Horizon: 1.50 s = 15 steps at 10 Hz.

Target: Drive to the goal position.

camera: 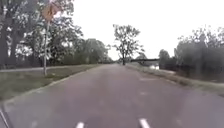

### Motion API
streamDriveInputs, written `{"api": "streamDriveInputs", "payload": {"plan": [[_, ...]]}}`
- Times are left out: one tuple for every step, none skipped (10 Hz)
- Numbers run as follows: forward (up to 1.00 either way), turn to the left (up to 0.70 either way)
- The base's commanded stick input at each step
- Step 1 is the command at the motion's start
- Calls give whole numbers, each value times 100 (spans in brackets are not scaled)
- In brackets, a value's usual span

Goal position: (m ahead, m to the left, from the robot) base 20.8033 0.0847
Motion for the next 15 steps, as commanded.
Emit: {"api": "streamDriveInputs", "payload": {"plan": [[70, 0], [70, 0], [70, 0], [70, 0], [70, 0], [70, 0], [70, 0], [70, 0], [70, 0], [70, 0], [70, 0], [70, 0], [70, 0], [70, 0], [70, 0]]}}
